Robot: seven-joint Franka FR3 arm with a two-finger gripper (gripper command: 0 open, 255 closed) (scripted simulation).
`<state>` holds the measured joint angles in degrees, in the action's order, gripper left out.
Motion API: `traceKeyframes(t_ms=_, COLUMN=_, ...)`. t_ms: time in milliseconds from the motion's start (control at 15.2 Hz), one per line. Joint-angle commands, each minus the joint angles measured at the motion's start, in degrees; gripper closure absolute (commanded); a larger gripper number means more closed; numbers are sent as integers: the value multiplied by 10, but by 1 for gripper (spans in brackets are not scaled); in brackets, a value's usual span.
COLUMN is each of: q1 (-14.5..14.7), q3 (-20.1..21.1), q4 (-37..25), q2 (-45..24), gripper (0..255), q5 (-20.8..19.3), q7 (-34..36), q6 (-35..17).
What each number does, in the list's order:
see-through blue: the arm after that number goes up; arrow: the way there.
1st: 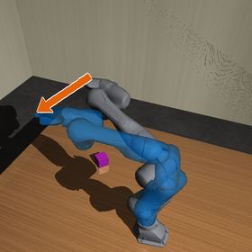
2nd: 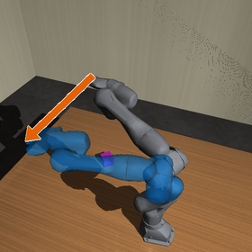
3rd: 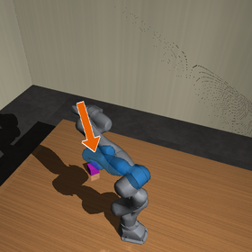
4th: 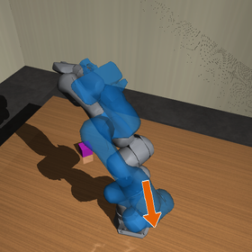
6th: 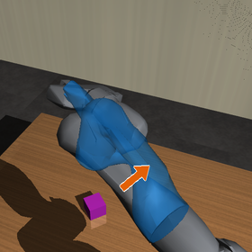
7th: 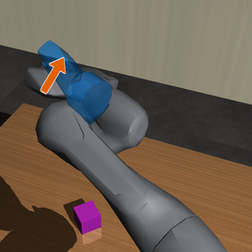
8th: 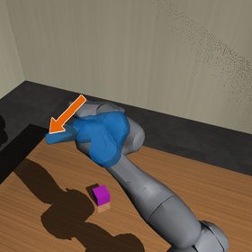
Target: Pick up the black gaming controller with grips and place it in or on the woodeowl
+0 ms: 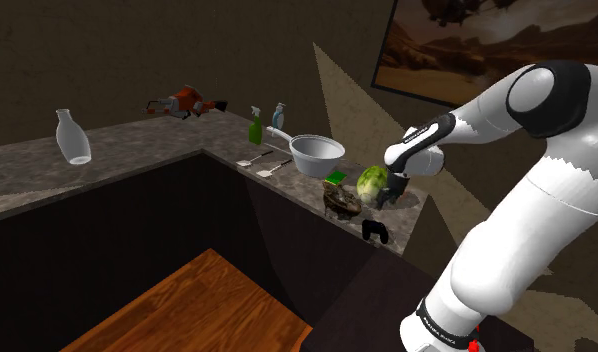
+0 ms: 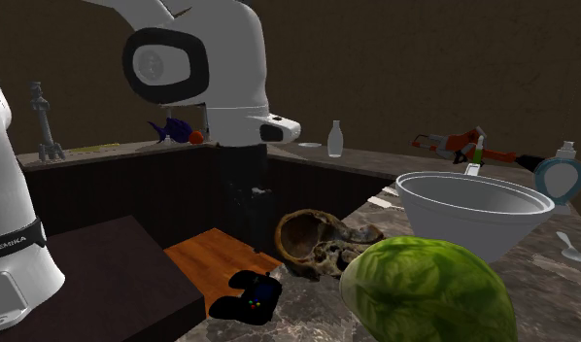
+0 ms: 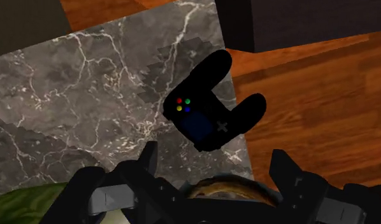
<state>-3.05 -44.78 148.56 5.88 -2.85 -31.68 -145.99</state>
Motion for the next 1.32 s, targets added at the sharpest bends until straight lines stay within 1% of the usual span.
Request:
traceKeyframes(t_ms=0, q1=6, q3=-8, q4=24, q2=-36, gripper=0, q5=60, q7=13, q6=-58)
traceKeyframes(t_ms=66, q1=11, q3=-9, q4=31, q2=-60, gripper=0, q5=108, q7=6, q6=-84)
traceKeyframes(t_ms=132, q1=15, q3=-5, q4=37, q2=-85, gripper=0, q5=168, q7=-9, q6=-108)
traceKeyframes(t_ms=330, q1=4, q3=22, q4=33, q2=-125, gripper=0, q5=256, q7=-59, q6=-129)
traceKeyframes(t_ms=660, q1=-37, q3=89, q4=16, q2=-185, gripper=0, q5=377, q7=-148, q6=-150)
traceKeyframes(t_ms=726, q1=-43, q3=97, q4=14, q2=-191, gripper=0, q5=389, q7=-157, q6=-153)
traceKeyframes(t_ms=1188, q1=-44, q3=98, q4=14, q2=-191, gripper=0, q5=389, q7=-157, q6=-153)
traceKeyframes(t_ms=1254, q1=-44, q3=98, q4=14, q2=-191, gripper=255, q5=389, q7=-157, q6=-153)
